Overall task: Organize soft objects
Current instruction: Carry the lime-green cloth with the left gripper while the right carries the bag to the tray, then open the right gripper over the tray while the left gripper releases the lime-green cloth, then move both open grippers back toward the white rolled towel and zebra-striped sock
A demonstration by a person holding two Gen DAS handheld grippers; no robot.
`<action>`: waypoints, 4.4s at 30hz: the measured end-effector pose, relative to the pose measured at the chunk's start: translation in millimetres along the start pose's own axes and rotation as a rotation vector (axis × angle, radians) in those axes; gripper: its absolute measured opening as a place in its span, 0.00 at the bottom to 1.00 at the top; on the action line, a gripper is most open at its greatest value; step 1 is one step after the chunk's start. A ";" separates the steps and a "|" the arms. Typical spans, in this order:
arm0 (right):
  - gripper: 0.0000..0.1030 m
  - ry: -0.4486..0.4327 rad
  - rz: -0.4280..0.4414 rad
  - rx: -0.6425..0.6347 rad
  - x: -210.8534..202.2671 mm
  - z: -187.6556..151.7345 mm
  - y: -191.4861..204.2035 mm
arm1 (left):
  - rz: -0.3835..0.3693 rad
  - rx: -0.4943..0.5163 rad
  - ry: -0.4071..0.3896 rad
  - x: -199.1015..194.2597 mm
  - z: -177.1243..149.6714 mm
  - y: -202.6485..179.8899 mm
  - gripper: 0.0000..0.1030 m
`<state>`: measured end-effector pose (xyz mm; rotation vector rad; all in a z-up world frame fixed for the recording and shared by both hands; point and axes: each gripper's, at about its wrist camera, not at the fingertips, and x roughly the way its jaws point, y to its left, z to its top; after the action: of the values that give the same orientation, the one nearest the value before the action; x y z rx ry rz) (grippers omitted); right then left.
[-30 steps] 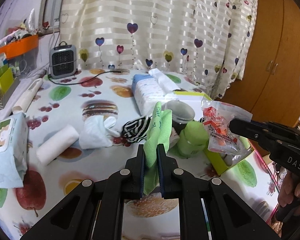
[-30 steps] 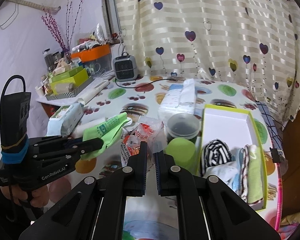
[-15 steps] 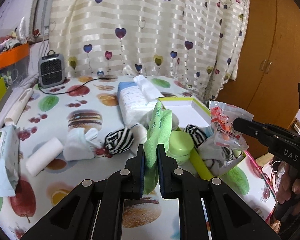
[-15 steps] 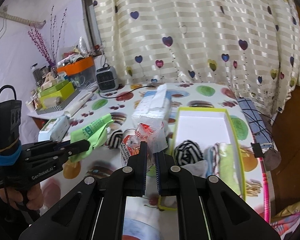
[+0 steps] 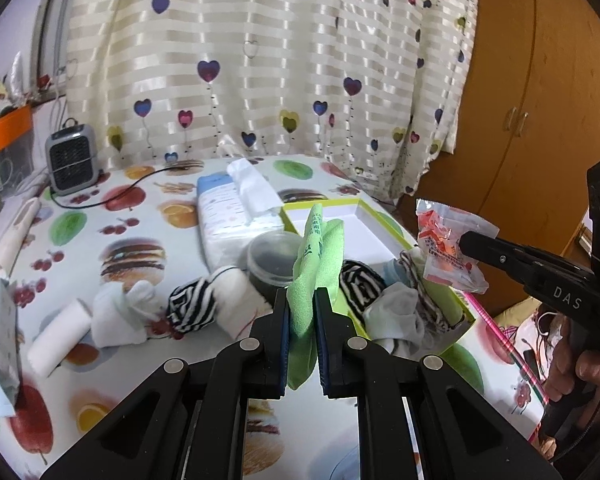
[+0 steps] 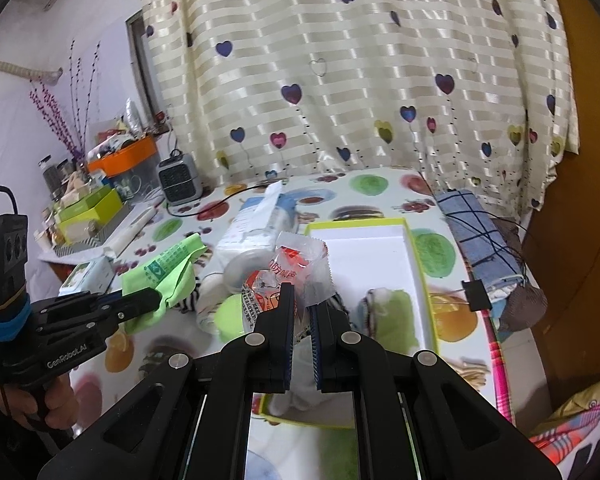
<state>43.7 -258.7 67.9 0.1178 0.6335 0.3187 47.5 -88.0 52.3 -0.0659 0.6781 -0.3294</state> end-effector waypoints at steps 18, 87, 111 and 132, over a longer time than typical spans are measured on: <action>0.08 0.025 -0.027 0.056 36.3 12.1 -42.1 | -0.026 0.029 0.038 34.2 15.2 -22.8 0.11; 0.47 0.054 -0.045 0.095 27.0 -4.9 -54.0 | -0.043 0.020 0.073 58.3 20.1 -45.6 0.33; 0.47 0.099 0.016 -0.069 14.1 -16.3 36.0 | 0.023 -0.062 0.048 3.3 -10.9 1.4 0.33; 0.47 0.121 0.047 -0.140 16.4 -19.6 71.1 | 0.043 -0.115 0.032 -12.9 -22.4 22.6 0.33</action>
<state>26.2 -186.0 57.5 -0.0209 0.7272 0.4171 30.3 -61.5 38.9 -0.1553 0.7290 -0.2504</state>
